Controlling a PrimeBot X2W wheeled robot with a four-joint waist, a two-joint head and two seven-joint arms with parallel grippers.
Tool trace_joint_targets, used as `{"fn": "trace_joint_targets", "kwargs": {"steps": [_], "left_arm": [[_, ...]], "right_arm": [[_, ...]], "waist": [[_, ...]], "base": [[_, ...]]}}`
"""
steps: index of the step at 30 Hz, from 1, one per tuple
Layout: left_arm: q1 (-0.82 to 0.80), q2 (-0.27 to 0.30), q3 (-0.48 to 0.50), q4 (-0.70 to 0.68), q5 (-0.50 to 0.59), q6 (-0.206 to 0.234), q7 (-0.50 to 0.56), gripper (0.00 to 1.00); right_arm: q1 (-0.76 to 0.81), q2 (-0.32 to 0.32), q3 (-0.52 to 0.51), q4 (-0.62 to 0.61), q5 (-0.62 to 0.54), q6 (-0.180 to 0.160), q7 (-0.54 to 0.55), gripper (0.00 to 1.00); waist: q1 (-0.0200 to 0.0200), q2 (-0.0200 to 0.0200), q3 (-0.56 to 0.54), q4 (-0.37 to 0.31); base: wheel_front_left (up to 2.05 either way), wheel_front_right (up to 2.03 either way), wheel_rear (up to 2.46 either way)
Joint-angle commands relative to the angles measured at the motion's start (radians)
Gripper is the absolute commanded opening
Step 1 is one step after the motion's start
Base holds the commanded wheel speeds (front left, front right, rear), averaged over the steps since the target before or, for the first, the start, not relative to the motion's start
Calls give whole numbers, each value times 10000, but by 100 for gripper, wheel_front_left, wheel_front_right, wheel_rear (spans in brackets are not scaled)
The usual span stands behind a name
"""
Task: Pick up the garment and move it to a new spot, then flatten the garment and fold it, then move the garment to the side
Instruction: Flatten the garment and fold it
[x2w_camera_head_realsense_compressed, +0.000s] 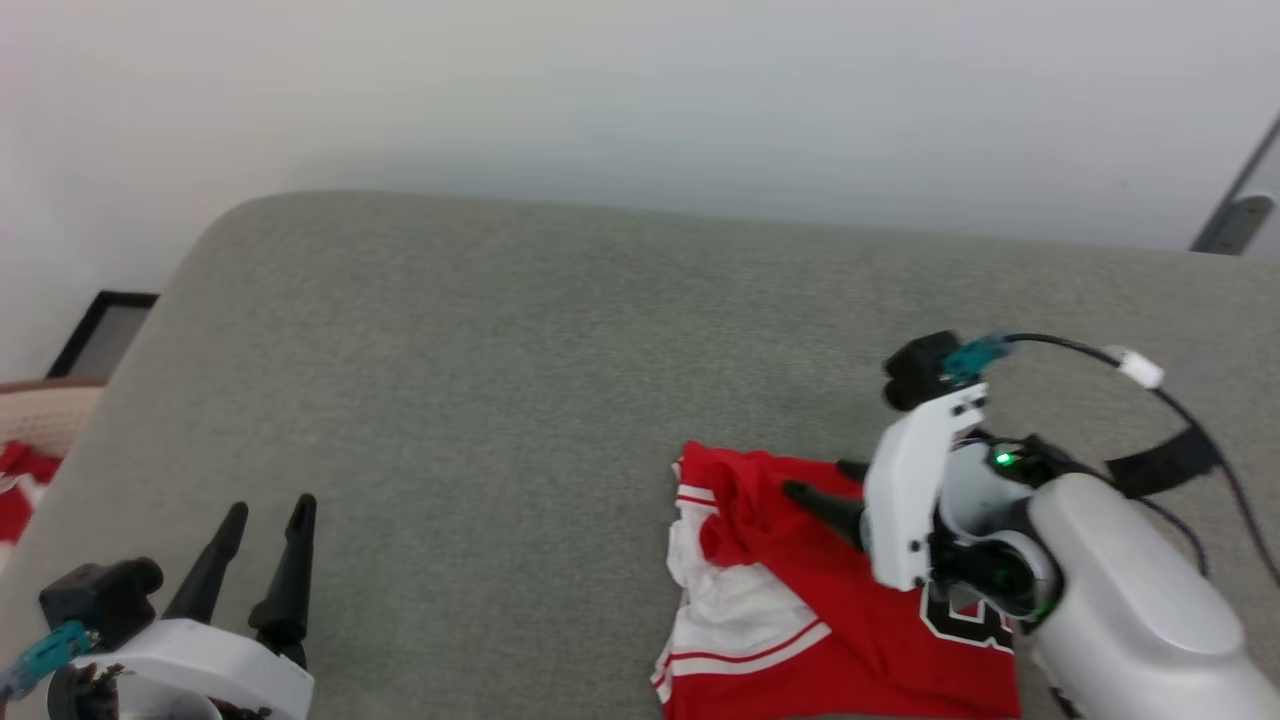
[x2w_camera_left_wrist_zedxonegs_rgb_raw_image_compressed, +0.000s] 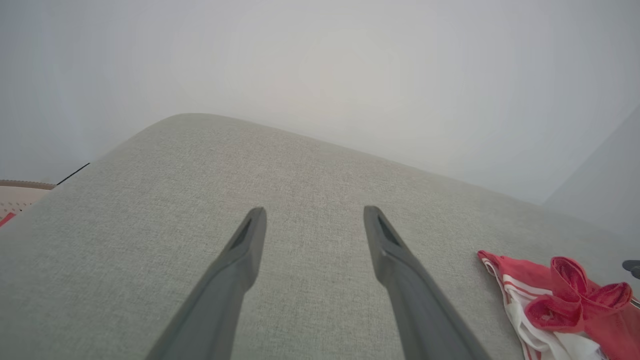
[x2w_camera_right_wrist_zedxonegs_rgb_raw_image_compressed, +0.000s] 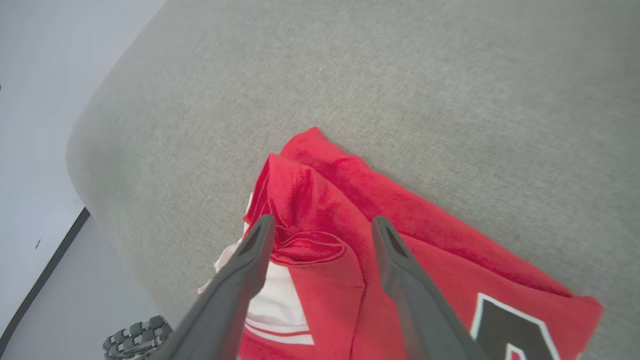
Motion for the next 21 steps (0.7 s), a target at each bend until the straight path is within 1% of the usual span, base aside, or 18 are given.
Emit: {"fn": "trace_joint_targets", "kwargs": {"steps": [1, 5, 12, 19, 21], "left_arm": [[111, 46, 17, -36, 17, -8, -44, 100], [210, 113, 81, -53, 89, 19, -64, 100], [496, 212, 188, -101, 152, 54, -93, 100], [855, 284, 428, -138, 298, 74, -135, 100], [944, 263, 520, -131, 307, 67, -143, 100]], "right_arm": [[199, -176, -13, -187, 45, -16, -212, 100], [562, -688, -268, -755, 90, -16, -1096, 100], [1379, -1461, -1024, -1311, -334, -16, -2861, 100], [2180, -2000, -1840, -1484, -909, -16, -4711, 100], [2406, -2061, -2017, -1484, -986, -16, -5218, 100]], "waist": [[0, 0, -66, -298], [0, 0, -162, -642], [0, 0, -338, -1203], [0, 0, -458, -1668], [0, 0, -501, -1768]], "base": [[0, 0, 0], [0, 0, 0], [0, 0, 0], [0, 0, 0], [0, 0, 0]]}}
